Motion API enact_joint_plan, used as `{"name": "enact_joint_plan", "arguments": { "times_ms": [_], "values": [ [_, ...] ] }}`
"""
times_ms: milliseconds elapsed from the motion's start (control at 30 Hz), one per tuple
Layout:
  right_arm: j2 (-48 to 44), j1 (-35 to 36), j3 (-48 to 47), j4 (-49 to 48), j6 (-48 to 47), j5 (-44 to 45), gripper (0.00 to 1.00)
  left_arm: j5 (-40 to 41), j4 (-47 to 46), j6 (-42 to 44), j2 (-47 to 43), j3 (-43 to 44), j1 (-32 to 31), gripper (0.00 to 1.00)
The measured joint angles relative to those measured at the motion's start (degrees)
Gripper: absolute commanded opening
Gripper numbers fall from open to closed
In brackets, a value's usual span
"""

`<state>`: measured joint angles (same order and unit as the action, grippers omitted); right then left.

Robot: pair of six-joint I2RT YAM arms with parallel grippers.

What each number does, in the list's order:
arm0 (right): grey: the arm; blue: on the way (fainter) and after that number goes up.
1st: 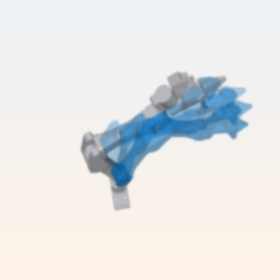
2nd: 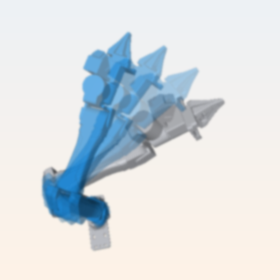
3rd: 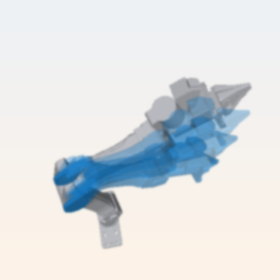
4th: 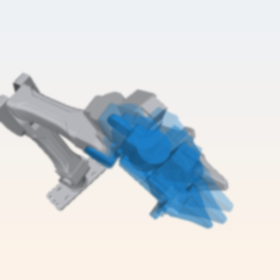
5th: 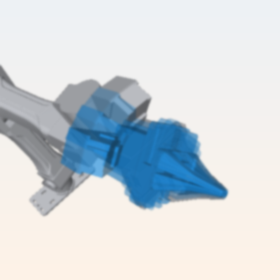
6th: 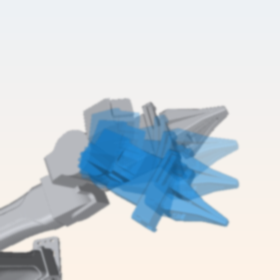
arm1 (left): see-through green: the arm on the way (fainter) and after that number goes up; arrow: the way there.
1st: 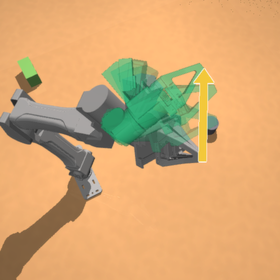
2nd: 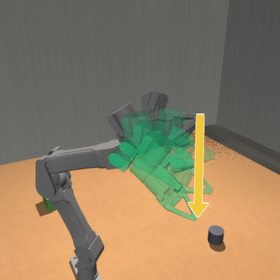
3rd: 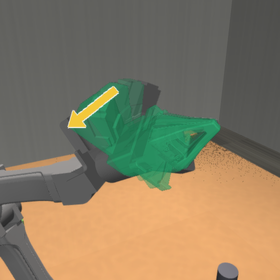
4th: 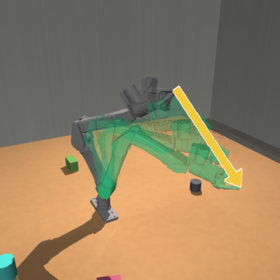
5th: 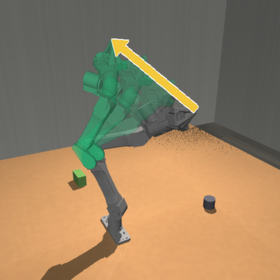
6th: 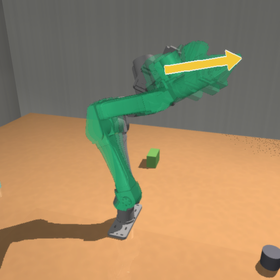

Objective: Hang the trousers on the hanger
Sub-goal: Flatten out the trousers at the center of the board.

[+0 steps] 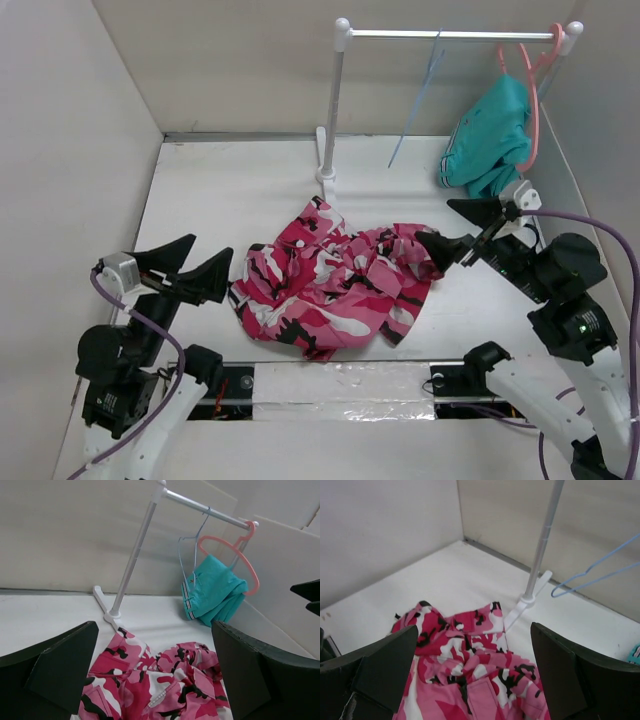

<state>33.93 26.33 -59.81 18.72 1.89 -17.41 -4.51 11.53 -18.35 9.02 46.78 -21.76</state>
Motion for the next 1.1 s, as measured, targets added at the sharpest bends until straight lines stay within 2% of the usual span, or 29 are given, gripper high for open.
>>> {"name": "enact_joint_plan", "arguments": {
  "times_ms": [200,333,433,533,667,700,733,767,800,833,867,900,933,1000,1033,1100],
  "values": [
    [4.39,0.04,-0.2,0.26,-4.81,-3.1,1.0,3.13,2.23,-2.47,4.46,-0.98,0.0,0.99],
    [12.9,3.85,-1.66,-2.91,-7.28,-6.4,1.0,5.57,3.02,-3.23,8.2,-0.13,0.0,0.99],
    [24.22,16.33,-10.32,-1.75,-10.97,0.44,1.0,5.75,1.55,-3.63,9.55,0.28,0.0,0.99],
    [33.77,33.38,-18.56,-1.22,-14.88,15.91,1.0,5.9,0.55,-4.15,11.85,0.85,0.0,0.99],
    [35.54,56.76,-18.73,-1.73,-18.95,39.17,1.0,6.99,0.42,-4.24,15.96,0.94,0.0,0.99],
    [35.34,59.58,-18.34,-2.84,-19.82,43.56,0.9,7.39,0.44,-4.24,16.72,0.94,-0.02,0.99],
    [34.49,65.85,-16.9,-3.69,-20.41,46.93,0.74,7.72,0.46,-4.26,17.31,0.94,-0.02,0.99],
    [33.92,69.18,-16.02,-4.13,-20.96,49.55,0.22,7.89,0.46,-4.28,17.62,0.94,0.0,0.99],
    [33.9,71.41,-15.52,-4.39,-21.2,51.76,0.06,8.07,0.44,-4.35,17.84,0.94,0.0,0.99],
    [34.38,72.65,-15.47,-4.55,-20.72,53.86,0.0,8.17,0.42,-4.46,17.86,0.94,-0.02,0.98],
    [35.43,73.22,-15.5,-5.16,-19.98,55.74,0.0,8.28,0.39,-4.5,17.88,0.94,0.0,0.66],
    [37.09,73.66,-15.61,-5.66,-19.45,57.31,0.0,8.44,0.39,-4.9,17.88,0.94,0.0,0.44],
    [39.01,74.14,-15.91,-6.01,-18.91,58.75,0.0,8.61,0.42,-4.83,17.9,0.94,-0.02,0.27],
    [43.63,74.66,-16.0,-7.26,-17.94,60.33,0.0,8.98,0.63,-4.94,17.99,0.94,0.0,0.11],
    [45.9,74.9,-16.0,-7.67,-17.35,60.26,0.0,9.18,0.85,-4.96,17.99,0.94,-0.02,0.11],
    [49.86,75.43,-15.69,-9.29,-15.93,60.17,0.02,9.38,1.2,-4.94,17.99,0.94,0.0,0.16]
  ]
}}
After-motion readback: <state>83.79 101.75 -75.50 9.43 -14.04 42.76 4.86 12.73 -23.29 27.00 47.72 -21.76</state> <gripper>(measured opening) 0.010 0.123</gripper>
